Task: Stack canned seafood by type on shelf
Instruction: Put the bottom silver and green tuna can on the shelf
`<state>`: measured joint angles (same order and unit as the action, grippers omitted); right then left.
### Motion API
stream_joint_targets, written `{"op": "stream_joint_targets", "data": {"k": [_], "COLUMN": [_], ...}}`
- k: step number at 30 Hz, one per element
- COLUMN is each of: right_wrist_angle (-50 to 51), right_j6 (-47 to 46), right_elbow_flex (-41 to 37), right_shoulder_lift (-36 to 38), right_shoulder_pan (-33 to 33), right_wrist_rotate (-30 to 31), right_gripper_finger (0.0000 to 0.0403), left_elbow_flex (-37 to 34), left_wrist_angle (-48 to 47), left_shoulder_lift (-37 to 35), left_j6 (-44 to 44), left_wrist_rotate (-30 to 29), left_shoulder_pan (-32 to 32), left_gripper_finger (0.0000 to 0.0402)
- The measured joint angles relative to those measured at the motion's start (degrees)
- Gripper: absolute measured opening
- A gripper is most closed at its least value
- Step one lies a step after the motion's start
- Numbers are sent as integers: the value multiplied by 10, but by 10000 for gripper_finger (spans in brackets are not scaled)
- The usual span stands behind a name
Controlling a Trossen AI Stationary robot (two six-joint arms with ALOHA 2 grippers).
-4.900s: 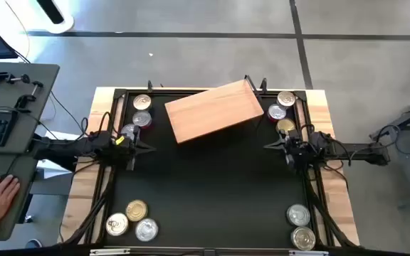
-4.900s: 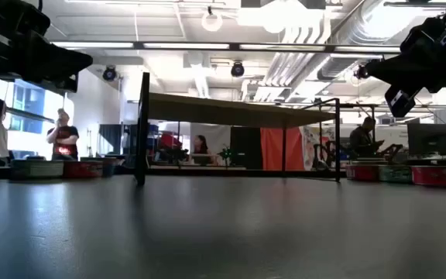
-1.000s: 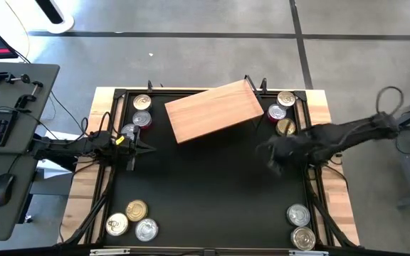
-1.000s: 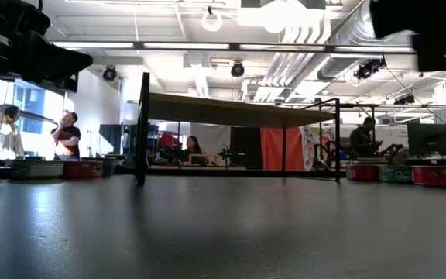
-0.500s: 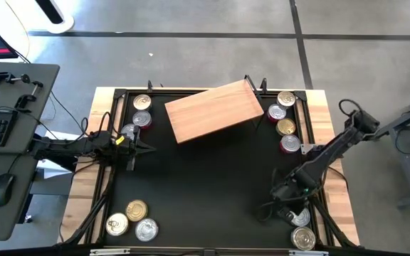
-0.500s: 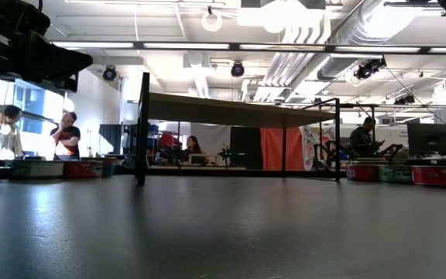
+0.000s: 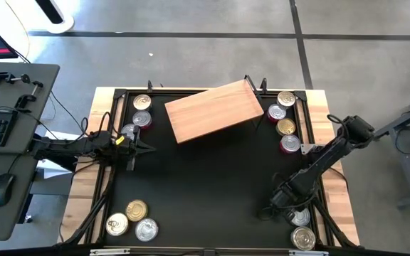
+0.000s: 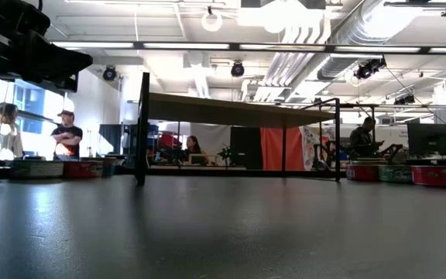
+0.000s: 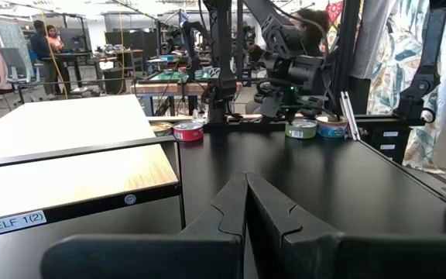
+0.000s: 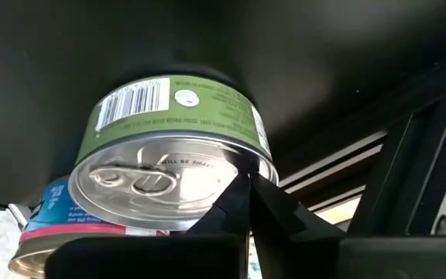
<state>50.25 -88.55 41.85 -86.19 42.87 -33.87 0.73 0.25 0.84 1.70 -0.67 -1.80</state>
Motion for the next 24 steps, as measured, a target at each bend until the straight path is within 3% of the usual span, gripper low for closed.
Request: {"op": "stream_joint_targets", "data": {"k": [6,19,24], "right_wrist_angle": [-43,-112,-176], "right_j6": [1,129,176], "right_elbow_flex": [10,64,63], "right_shoulder_lift": [1,-1,-3], "right_shoulder_pan": [-37,-202,-268], "right_wrist_rotate": [52,304,350], "right_gripper_finger": [0,0,0], "left_elbow_flex": [0,0,0], "left_wrist_angle": [0,0,0], "left_shoulder_lift": [0,0,0], "left_j6": [0,0,0], "left_wrist_rotate": [0,0,0], "left_shoulder_pan": [0,0,0], "left_gripper_finger": [0,0,0]}}
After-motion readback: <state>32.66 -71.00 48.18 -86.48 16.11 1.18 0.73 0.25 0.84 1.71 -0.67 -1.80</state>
